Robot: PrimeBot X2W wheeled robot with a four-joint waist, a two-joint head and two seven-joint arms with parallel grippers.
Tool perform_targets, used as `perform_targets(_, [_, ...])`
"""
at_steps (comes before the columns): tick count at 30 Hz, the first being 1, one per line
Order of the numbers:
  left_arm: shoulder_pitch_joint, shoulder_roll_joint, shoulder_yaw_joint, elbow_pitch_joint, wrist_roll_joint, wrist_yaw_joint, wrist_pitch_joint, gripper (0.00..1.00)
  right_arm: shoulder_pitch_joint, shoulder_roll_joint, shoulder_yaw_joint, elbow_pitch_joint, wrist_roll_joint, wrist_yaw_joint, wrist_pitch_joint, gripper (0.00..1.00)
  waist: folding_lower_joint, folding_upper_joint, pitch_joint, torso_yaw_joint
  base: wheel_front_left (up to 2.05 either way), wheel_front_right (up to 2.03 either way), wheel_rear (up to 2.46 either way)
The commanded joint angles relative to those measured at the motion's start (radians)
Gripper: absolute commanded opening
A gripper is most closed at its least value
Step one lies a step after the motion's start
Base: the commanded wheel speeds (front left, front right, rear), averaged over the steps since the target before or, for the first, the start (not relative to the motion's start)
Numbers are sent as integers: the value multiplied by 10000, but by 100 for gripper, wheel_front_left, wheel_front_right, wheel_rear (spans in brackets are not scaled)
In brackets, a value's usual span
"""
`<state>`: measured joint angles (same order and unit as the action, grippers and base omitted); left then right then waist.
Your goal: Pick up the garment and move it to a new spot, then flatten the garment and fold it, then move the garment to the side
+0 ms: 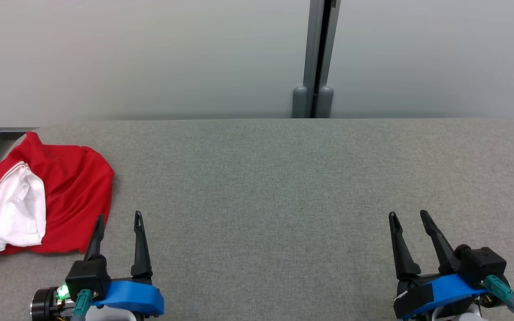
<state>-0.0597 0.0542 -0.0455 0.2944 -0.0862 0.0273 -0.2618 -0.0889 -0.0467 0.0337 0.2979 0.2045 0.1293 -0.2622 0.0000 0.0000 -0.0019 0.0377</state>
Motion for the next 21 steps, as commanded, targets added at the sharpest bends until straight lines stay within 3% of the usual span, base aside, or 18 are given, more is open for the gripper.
perform_targets(1, [-90, -4, 33, 31, 3, 30, -49, 100, -75, -66, -9, 23, -44, 25, -42, 100, 0, 0, 0, 5, 0, 0, 0])
perform_targets(11, [-149, -1, 49, 96, 46, 3, -49, 100, -46, -64, -9, 90, -3, 25, -42, 100, 0, 0, -2, 170, 0, 0, 0])
perform_targets(21, [-210, 121, 213, 90, 59, 62, -49, 100, -2, -63, 53, 61, -20, 24, -40, 100, 0, 0, 85, 855, 0, 0, 0])
